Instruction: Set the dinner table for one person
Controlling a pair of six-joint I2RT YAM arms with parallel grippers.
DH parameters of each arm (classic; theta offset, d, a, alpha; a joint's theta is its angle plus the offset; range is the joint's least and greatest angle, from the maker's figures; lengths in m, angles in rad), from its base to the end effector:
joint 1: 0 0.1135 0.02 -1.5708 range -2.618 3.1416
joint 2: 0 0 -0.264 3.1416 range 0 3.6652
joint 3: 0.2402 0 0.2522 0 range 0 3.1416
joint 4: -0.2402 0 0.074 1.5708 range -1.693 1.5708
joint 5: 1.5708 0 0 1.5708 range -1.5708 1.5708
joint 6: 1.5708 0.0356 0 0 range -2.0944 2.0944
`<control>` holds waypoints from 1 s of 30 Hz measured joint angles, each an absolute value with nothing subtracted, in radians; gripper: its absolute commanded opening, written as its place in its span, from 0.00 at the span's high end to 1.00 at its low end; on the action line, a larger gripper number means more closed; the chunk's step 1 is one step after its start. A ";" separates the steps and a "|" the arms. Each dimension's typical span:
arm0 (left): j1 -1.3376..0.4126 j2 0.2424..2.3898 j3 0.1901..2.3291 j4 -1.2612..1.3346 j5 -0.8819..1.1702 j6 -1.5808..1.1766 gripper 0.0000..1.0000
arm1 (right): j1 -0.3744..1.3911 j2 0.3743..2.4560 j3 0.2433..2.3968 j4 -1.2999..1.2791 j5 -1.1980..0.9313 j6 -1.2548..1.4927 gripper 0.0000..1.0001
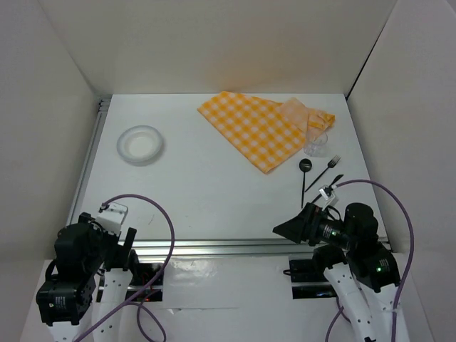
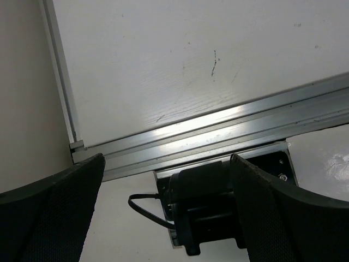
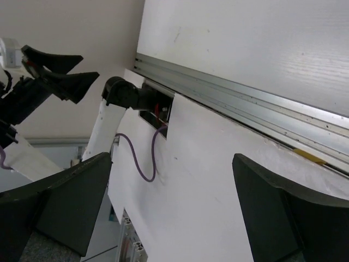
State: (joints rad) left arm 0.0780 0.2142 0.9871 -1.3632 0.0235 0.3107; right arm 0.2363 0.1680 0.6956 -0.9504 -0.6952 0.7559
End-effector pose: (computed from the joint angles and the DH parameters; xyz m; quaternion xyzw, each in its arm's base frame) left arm -0.0133 -0.0019 0.3226 0.1079 0.8755 0.0808 0.4640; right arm 0.0273 0.0300 0.2912 0.0241 0.8105 0.4946 0.3128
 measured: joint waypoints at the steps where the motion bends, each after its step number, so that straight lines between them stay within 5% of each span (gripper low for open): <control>1: 0.078 0.214 0.987 -1.364 0.023 0.311 0.00 | 0.236 0.190 0.696 -0.954 -0.694 0.748 0.00; 10: 0.078 0.216 1.007 -1.370 0.002 0.347 0.00 | 0.236 0.521 0.867 -0.969 -0.635 0.624 0.00; 18: 0.078 0.429 1.274 -1.353 0.033 0.362 0.00 | 0.237 0.999 1.146 -0.933 -0.515 0.459 0.00; 30: 0.078 0.657 1.238 -1.198 0.117 0.368 0.00 | 0.403 1.680 1.461 -0.799 -0.078 0.253 0.00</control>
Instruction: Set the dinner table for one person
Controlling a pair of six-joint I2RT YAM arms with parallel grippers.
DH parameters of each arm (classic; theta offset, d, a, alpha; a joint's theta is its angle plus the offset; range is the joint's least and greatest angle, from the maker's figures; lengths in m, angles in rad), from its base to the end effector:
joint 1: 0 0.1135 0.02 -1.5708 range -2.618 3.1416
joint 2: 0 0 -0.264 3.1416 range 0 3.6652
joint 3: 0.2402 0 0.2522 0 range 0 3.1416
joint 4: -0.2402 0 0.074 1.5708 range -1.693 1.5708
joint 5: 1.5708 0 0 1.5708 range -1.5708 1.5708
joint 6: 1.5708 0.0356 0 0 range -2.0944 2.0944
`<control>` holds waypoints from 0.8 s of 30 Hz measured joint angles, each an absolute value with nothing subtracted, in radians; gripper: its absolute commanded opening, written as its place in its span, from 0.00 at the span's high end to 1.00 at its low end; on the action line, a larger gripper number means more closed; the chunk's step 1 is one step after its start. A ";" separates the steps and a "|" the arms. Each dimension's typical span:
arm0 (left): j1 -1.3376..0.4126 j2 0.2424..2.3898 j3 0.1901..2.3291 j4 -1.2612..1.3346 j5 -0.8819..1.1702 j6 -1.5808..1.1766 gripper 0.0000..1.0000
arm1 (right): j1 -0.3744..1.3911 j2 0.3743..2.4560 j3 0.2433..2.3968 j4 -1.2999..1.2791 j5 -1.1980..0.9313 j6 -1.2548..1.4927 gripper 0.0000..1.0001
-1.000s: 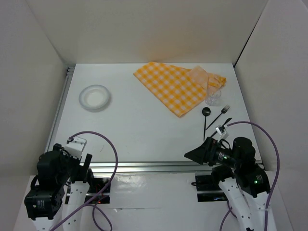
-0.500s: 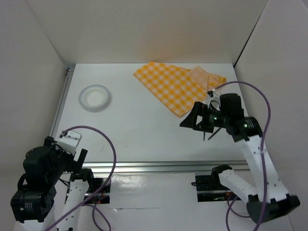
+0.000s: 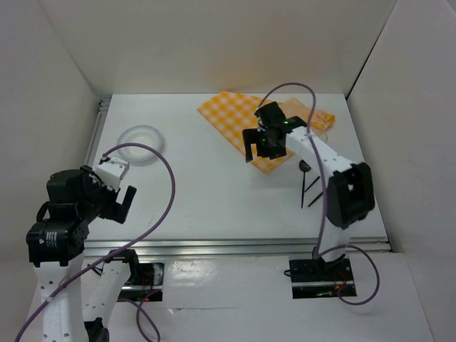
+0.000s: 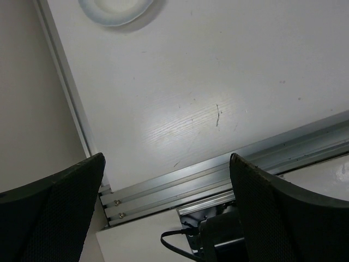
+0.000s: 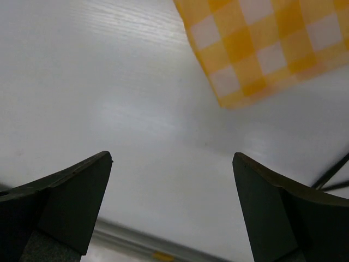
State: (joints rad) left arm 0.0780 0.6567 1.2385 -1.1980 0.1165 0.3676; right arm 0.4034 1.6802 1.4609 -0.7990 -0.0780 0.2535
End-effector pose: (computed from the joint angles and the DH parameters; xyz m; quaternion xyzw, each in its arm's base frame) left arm 0.0719 0.0015 0.3962 0.1544 0.8736 0.0509 0.4587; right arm 0.3286 0.1433 0.2880 -0.0826 0.9579 0.1234 0.2459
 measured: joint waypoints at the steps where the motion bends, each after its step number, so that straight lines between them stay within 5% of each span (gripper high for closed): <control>1: 0.078 0.653 1.233 -1.194 0.119 0.368 0.00 | 0.426 1.752 1.493 -0.787 -0.037 0.222 0.00; 15: 0.078 0.699 1.172 -1.134 0.136 0.368 0.00 | 0.466 2.034 1.509 -0.703 0.208 0.025 0.01; 24: 0.078 0.696 1.172 -1.124 0.134 0.368 0.00 | 0.434 2.053 1.472 -0.604 0.111 -0.024 0.57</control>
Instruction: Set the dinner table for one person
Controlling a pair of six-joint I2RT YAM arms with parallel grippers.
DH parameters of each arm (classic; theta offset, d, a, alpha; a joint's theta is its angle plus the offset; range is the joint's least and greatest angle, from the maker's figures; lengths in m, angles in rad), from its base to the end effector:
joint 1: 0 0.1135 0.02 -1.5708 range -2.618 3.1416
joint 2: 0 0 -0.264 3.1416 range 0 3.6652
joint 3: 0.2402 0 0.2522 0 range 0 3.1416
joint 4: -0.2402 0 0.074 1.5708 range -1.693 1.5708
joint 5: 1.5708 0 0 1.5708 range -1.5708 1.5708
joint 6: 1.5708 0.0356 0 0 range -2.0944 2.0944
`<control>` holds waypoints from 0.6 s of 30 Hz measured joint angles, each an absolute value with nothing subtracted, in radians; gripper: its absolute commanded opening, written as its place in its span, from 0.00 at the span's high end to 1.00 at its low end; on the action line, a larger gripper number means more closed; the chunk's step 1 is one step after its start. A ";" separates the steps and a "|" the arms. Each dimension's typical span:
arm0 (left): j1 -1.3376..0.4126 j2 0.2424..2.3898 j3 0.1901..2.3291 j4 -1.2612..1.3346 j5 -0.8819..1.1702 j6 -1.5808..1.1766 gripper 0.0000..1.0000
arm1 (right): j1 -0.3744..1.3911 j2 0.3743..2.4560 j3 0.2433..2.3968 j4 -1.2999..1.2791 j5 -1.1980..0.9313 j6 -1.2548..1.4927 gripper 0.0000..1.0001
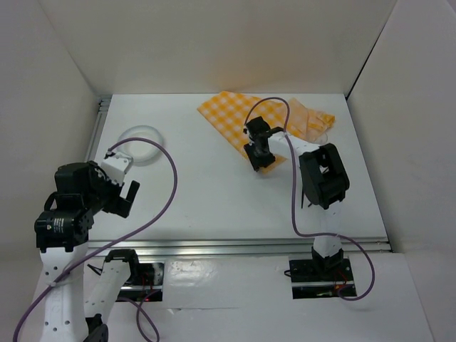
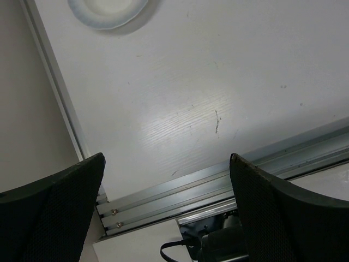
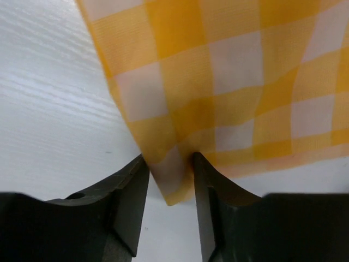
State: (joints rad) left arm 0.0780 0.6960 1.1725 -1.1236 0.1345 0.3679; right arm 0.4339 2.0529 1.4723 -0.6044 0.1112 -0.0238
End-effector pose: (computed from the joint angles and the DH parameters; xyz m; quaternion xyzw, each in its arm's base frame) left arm 0.0948 0.0026 0.3826 0.1587 0.8795 0.0396 0.4469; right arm 0.3839 0.1735 0.1619 -0.2119 0.9568 -0.0144 0.1985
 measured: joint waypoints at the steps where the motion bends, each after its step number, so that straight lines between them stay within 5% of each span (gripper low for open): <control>1: 0.078 0.693 1.172 -1.122 0.134 0.368 0.00 | 0.426 2.053 1.470 -0.598 0.097 -0.025 0.62; 4: 0.078 0.678 1.172 -1.122 0.133 0.369 0.00 | 0.405 2.053 1.463 -0.578 0.046 -0.021 0.83; 5: 0.078 0.670 1.172 -1.122 0.133 0.368 0.00 | 0.399 2.053 1.463 -0.575 0.029 -0.022 1.00; 12: 0.078 0.638 1.171 -1.122 0.131 0.369 0.00 | 0.445 2.037 1.501 -0.594 -0.091 -0.020 1.00; 18: 0.078 0.624 1.171 -1.122 0.112 0.368 0.00 | 0.566 2.001 1.813 -0.709 -0.264 -0.020 1.00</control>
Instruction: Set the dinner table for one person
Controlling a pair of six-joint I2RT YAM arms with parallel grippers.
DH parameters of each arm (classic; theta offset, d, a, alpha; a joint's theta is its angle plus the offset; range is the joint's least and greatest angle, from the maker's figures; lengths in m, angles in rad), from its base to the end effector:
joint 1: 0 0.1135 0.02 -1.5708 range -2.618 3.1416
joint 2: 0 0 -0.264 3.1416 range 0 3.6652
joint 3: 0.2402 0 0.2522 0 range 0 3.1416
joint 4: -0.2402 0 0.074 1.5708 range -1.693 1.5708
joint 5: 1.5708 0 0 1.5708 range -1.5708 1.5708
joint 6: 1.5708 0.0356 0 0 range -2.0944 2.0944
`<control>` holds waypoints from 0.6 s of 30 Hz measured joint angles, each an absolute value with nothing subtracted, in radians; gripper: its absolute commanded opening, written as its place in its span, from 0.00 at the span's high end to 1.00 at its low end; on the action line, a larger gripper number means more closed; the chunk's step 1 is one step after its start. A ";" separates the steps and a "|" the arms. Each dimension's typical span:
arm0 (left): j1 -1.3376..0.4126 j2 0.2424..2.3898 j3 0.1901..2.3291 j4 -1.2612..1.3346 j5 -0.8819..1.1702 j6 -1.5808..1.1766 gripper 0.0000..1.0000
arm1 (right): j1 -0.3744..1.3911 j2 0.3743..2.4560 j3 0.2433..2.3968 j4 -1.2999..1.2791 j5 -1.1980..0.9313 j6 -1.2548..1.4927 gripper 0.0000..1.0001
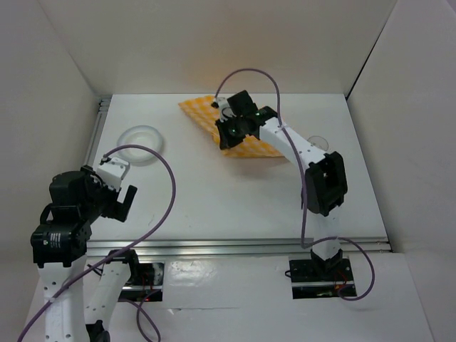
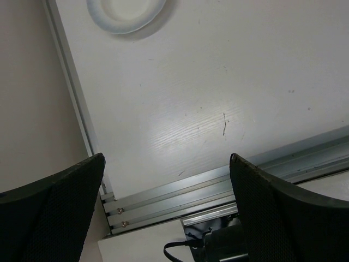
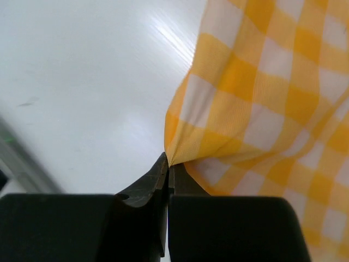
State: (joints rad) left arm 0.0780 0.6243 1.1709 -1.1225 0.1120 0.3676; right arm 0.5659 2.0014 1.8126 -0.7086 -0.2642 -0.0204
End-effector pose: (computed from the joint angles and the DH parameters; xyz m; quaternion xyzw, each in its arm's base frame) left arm 0.0757 0.0019 0.3868 0.1530 0.8644 0.0573 0.4755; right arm 0.3746 0.2489 0.2816 -0.3120 0.8831 0.2079 0.2819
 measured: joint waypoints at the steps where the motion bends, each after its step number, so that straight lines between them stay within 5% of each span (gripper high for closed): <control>1: 0.078 0.620 1.171 -1.122 0.105 0.368 0.00 | 0.583 1.983 1.859 -0.720 -0.292 -0.020 1.00; 7: 0.078 0.588 1.174 -1.122 0.077 0.392 0.00 | 0.664 1.728 1.916 -0.758 -0.450 -0.002 1.00; 18: 0.078 0.567 1.152 -1.082 0.193 0.632 0.00 | 0.657 1.402 1.477 -0.754 -0.461 0.078 1.00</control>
